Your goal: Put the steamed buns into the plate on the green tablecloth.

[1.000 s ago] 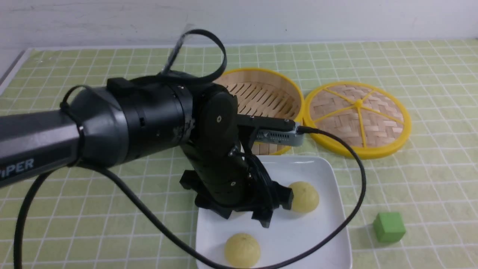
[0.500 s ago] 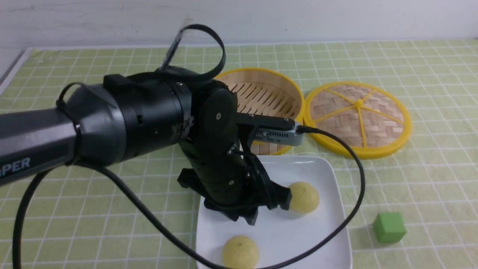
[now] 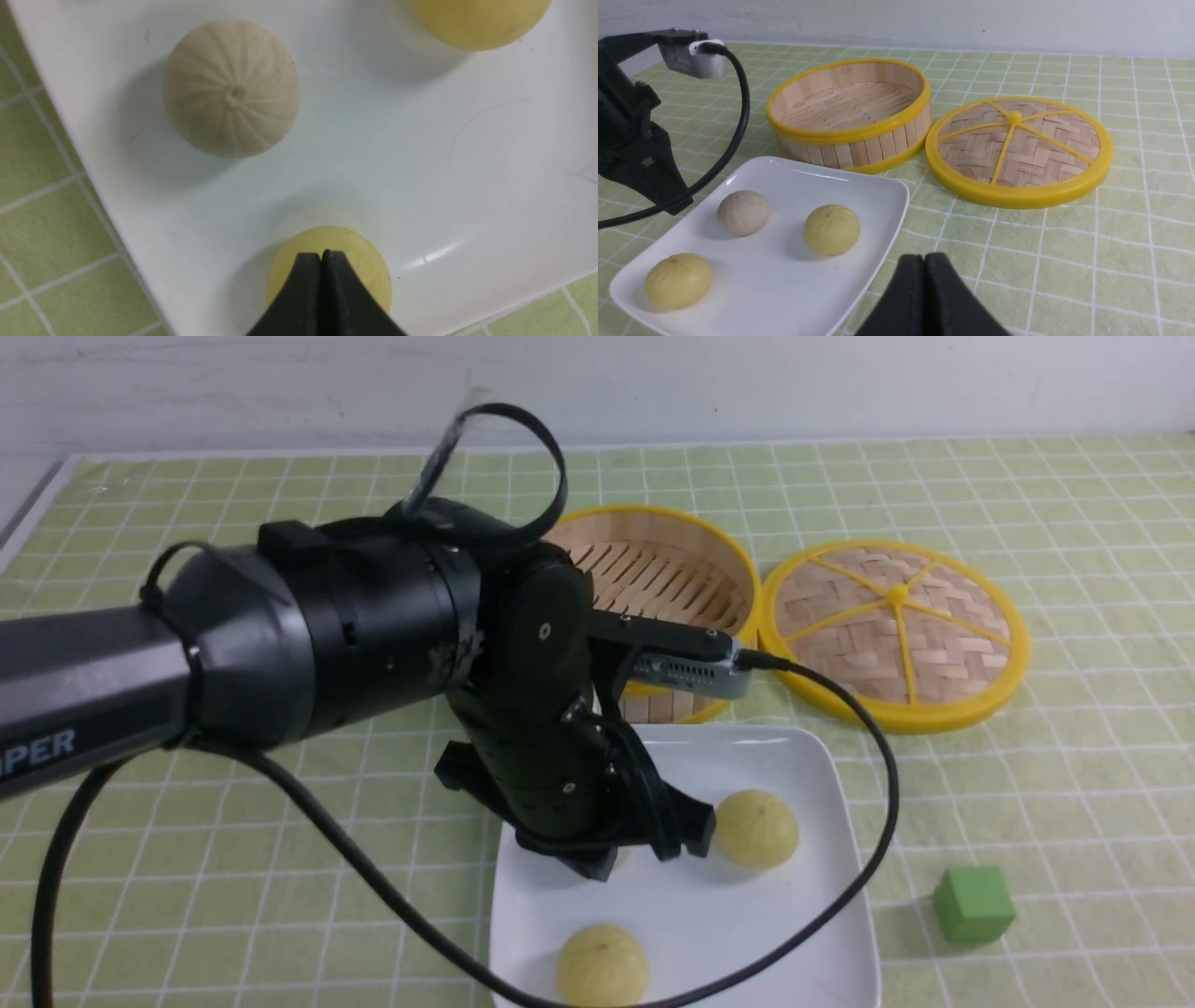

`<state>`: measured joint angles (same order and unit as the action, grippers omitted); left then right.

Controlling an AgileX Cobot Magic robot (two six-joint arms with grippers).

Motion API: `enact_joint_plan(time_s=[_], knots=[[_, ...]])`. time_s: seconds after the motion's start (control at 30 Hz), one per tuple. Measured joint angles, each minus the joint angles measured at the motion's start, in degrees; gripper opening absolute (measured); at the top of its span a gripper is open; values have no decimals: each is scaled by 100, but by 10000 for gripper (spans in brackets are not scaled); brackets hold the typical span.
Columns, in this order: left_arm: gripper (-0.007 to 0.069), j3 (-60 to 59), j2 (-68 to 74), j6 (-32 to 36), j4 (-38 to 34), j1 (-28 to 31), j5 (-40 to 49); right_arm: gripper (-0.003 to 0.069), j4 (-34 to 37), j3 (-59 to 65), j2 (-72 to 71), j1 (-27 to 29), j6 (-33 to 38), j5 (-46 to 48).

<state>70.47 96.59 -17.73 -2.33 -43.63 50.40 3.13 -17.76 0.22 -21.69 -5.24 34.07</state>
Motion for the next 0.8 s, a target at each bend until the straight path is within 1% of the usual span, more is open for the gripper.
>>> enact_joint_plan(time_s=[0.07,0.13,0.3,0.4,0.47,0.57,0.67,0.73,0.77,0.8], knots=[[2,0,-3,0,22,0,0,1,-100,172,-68,45,0,-148],[2,0,-37,0,54,0,42,1,-245,449,-94,205,0,-351],[2,0,-454,0,176,0,137,3,-409,1197,-94,978,0,-602],[2,0,-755,0,340,0,178,5,-413,1464,-94,1311,0,-604],[2,0,-1130,0,582,0,320,6,-428,1720,-94,1602,0,-686],[2,0,-1689,-6,920,0,643,10,-451,1848,-94,1839,0,-968],[2,-45,-2088,-70,1115,0,905,13,-453,1860,-94,1904,0,-1024],[2,-328,-2735,-299,1370,0,1080,17,-453,1866,-94,1929,0,-1052],[2,-364,-2786,-319,1383,0,1078,18,-453,1866,-94,1929,0,-1052],[2,-758,-3200,-512,1458,0,1051,19,-453,1866,-94,1929,0,-1059]])
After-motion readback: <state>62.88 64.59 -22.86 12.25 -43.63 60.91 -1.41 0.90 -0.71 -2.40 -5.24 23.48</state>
